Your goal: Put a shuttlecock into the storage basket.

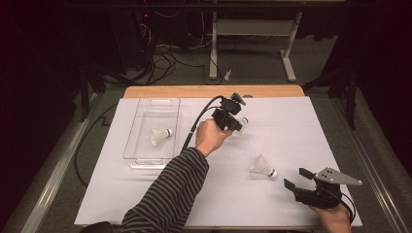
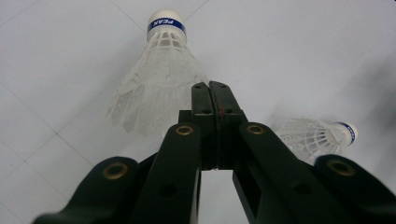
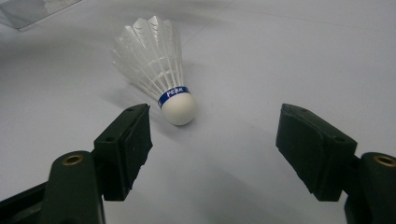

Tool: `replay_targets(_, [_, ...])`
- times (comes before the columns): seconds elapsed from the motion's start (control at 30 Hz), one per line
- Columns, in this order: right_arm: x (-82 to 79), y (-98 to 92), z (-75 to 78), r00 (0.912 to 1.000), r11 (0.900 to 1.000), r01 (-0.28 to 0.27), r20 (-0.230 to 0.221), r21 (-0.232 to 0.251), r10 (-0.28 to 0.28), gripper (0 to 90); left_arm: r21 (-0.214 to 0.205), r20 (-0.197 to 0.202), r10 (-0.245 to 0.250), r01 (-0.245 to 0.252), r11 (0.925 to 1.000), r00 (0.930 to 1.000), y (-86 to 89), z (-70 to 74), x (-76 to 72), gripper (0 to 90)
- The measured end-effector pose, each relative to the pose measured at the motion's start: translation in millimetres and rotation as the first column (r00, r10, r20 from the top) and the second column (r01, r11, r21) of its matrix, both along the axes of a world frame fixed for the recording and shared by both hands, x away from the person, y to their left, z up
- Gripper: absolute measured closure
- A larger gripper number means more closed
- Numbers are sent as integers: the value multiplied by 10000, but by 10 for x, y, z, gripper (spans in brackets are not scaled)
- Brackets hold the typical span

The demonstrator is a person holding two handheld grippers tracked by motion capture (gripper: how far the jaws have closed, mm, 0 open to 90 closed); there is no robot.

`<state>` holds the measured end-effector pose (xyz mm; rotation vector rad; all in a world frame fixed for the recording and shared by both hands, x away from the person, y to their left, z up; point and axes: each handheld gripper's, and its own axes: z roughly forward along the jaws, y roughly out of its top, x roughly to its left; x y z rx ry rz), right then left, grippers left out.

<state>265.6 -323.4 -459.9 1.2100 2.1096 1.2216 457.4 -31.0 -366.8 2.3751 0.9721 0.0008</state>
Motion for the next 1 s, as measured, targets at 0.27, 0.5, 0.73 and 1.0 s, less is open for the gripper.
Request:
replay_targets(0.27, [0,0,-1,10000,10000,-19,-8,13,19,271,-1,1,-81,81,10000,10000,34,6,-45,897])
replay_targets(0.5, [1,0,-1,10000,10000,-23,-19,-7,23,271,17,56,-132,132,9999,9999,85,15,-74,898])
replay_targets(0.73, [2,2,-1,10000,10000,-16,-19,18,16,270,263,130,-212,208,9994,9997,132,13,-115,898])
replay_targets(1.0, [0,0,-1,10000,10000,-21,-15,-2,21,271,273,129,-299,295,9992,9995,150,20,-145,898])
